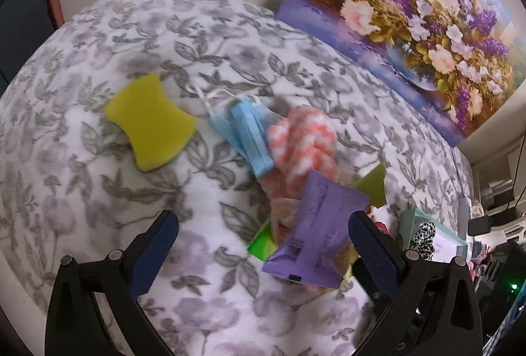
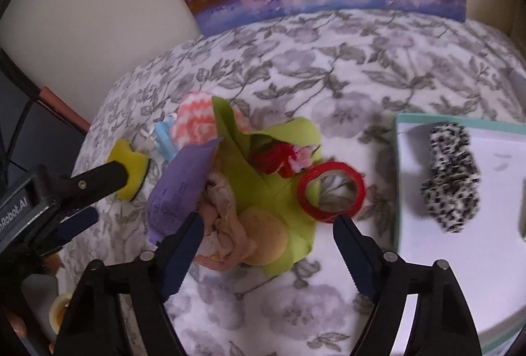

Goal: Organize soft objects
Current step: 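Move both tools back over the pile of soft items, then grasp the purple packet with the left tool while the right tool grasps the pink floral scrunchie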

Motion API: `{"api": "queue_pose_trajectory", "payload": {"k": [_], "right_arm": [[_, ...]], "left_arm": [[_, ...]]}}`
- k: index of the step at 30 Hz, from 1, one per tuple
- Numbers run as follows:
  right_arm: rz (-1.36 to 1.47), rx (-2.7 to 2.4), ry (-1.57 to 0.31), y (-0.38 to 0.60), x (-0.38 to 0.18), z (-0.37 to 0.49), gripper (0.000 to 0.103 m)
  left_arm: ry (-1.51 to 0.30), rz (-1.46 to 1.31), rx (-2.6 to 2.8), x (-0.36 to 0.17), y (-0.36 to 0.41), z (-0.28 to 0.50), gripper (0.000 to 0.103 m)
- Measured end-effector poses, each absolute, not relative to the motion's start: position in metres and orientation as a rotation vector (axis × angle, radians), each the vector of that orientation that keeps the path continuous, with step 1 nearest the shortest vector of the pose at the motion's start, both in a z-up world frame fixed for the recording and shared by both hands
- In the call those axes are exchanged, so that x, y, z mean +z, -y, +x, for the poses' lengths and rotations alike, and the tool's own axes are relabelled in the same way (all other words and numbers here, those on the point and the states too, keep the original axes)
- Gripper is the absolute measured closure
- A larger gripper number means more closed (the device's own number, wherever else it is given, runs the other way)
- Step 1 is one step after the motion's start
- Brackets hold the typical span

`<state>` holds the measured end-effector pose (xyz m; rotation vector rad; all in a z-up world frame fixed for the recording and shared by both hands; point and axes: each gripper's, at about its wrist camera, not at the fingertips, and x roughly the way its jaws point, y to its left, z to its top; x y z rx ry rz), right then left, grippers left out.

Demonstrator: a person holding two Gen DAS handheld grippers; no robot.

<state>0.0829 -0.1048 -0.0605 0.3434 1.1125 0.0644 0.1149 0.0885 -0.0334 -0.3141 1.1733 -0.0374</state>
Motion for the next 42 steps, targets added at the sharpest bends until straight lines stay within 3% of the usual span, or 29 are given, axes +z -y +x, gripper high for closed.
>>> {"api": "queue_pose_trajectory", "payload": {"k": [2, 4, 10, 16, 20, 22, 24, 42], "right_arm": [[0.347, 0.082, -1.118, 0.102, -0.063, 0.085, 0.028], [0.345, 0.095, -1.123, 0.099, -0.065, 0.087, 0.043], [0.362, 0.133, -1.144, 0.092, -0.072, 0.090, 0.062], [0.348, 0.150, -1.149, 0.086, -0.076, 0.091, 0.083], [0.353, 0.151, -1.158, 0.085, -0.080, 0.091, 0.091], [0.354, 0.148, -1.160, 0.085, -0.081, 0.090, 0.094], [0.355, 0.146, -1.162, 0.086, -0.083, 0.090, 0.097], [0.421, 0.190, -1.083, 0.093, -0.056, 0.084, 0.100]], "left_arm": [[-1.196, -0.307, -0.039, -0.038, -0.083, 0.119, 0.000], [-1.219, -0.300, -0.048, -0.043, -0.079, 0.121, 0.000], [-1.272, -0.278, -0.067, -0.059, -0.068, 0.127, 0.001], [-1.302, -0.321, -0.123, -0.070, -0.061, 0.129, 0.030], [-1.322, -0.398, -0.176, -0.077, -0.061, 0.129, 0.050], [-1.327, -0.412, -0.192, -0.078, -0.059, 0.129, 0.054], [-1.327, -0.409, -0.194, -0.079, -0.057, 0.129, 0.066], [-1.189, -0.420, -0.166, -0.040, -0.074, 0.124, 0.069]]}}
